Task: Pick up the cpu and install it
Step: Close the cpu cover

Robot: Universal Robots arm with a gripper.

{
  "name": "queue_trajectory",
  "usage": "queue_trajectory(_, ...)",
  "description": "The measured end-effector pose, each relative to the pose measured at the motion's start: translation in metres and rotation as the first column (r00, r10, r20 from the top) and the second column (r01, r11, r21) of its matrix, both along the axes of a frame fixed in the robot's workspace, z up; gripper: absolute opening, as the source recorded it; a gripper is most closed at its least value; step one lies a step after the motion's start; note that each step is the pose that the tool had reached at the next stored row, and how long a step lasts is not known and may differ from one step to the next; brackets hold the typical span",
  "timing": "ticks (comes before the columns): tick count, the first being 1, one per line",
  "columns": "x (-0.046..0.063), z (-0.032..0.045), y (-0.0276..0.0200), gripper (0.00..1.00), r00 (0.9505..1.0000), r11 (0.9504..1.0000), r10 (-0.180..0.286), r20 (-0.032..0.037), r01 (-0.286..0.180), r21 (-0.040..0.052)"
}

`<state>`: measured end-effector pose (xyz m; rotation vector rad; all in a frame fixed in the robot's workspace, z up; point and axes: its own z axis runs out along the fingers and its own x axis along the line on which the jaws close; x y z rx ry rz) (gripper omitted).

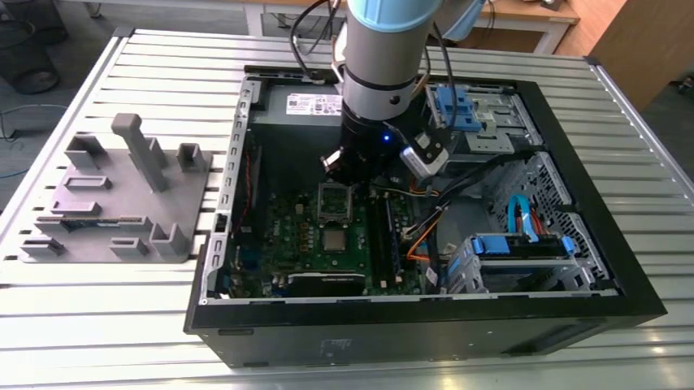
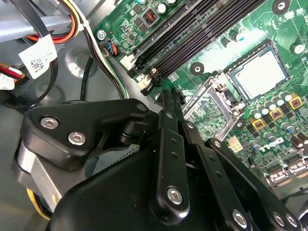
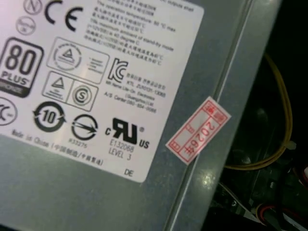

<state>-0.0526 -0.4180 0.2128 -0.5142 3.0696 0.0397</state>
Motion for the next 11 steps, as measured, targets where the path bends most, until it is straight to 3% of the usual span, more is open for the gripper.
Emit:
queue_trajectory(6, 0.0, 0.0, 0.0, 0.11, 0.999, 0.999, 0.045, 0.0001, -0.045, -0.0001)
queue_trajectory(11, 0.0, 0.0, 0.0, 0.11, 0.9986, 0.9986, 0.054, 0.0, -0.054, 0.0)
